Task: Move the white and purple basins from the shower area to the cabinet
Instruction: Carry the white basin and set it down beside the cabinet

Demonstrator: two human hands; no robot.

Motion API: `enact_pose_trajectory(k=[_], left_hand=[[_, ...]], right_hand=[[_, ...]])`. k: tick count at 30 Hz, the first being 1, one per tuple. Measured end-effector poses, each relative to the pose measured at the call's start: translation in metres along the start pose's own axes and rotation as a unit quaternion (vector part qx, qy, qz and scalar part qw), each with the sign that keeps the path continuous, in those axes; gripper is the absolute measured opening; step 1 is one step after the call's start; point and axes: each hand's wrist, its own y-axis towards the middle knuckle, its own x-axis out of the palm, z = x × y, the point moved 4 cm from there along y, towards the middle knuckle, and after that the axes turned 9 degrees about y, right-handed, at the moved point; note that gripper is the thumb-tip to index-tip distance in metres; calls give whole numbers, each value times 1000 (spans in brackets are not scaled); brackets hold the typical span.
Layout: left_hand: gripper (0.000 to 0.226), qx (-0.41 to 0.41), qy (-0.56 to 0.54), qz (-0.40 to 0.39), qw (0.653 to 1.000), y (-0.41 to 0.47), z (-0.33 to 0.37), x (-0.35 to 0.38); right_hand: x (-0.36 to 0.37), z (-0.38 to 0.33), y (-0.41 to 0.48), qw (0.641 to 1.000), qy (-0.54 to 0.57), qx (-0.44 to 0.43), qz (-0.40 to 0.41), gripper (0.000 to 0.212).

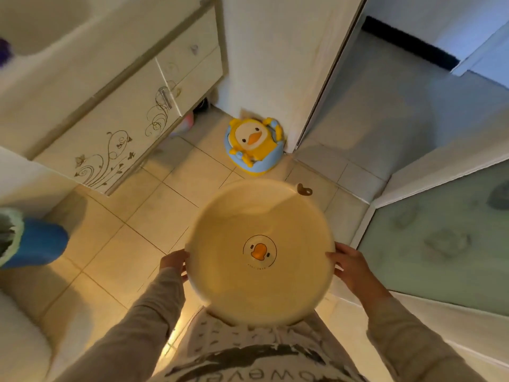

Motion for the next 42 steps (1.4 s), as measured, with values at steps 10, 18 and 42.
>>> enact_pose_trajectory(k=[10,18,42], left_hand=[[20,-53,-162,46,984,-5,8,33],[11,-54,-214,74,973,22,37,12],[17,-167,-264,139,940,74,111,31]], right_hand=[[61,-118,96,980,-171,11,-103,37],[156,-148,145,957,-243,26,-156,30],[315,-209,250,847,-481,78,-212,42]])
